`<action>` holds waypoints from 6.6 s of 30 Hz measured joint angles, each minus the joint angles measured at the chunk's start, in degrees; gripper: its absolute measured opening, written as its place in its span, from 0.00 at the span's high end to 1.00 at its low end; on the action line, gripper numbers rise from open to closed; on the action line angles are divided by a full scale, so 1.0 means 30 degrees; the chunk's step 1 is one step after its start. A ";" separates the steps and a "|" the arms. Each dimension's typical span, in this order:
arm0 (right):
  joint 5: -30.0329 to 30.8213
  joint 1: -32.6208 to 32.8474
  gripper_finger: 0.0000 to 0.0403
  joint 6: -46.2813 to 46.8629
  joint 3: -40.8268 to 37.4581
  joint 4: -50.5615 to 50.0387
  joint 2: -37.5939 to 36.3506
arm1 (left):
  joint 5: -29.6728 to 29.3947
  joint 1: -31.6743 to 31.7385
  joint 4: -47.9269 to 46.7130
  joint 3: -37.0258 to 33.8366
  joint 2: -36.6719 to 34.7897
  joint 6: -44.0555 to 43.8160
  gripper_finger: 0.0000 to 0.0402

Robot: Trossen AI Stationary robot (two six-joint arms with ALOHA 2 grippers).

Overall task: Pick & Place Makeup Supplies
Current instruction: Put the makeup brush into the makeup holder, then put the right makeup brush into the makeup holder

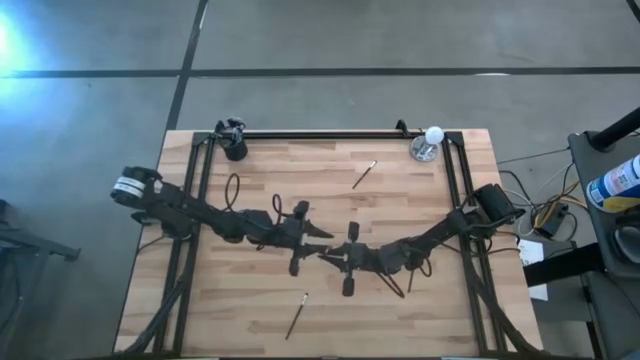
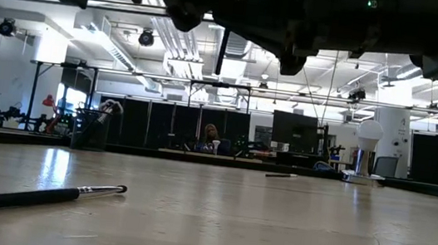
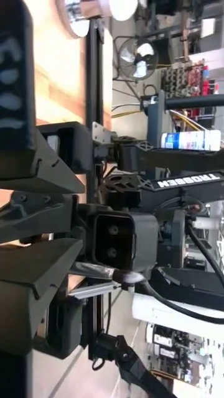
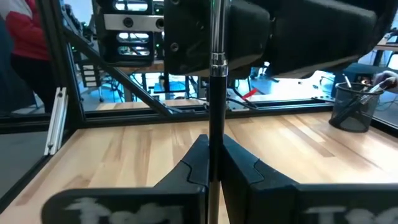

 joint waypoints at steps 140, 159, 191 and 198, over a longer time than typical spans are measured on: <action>0.1305 -0.0590 0.98 -0.0007 0.0067 -0.2146 -0.0188 | -0.5876 2.1454 -0.5303 -0.7807 -1.2806 -0.1261 0.97; 0.1231 -0.0554 0.98 0.0198 0.0071 -0.2160 -0.0242 | -0.6125 2.1410 -0.5433 -0.8537 -1.1683 -0.2079 0.80; 0.7080 0.1961 0.98 1.4474 -0.0756 -2.1317 -0.7059 | -0.1722 0.5635 -0.0972 -1.2818 -1.4278 -0.1336 0.99; 0.4946 0.5234 0.98 2.8810 0.1405 -3.4582 -0.7549 | -0.1828 0.5134 -0.1002 -1.3061 -1.3750 -0.1350 0.99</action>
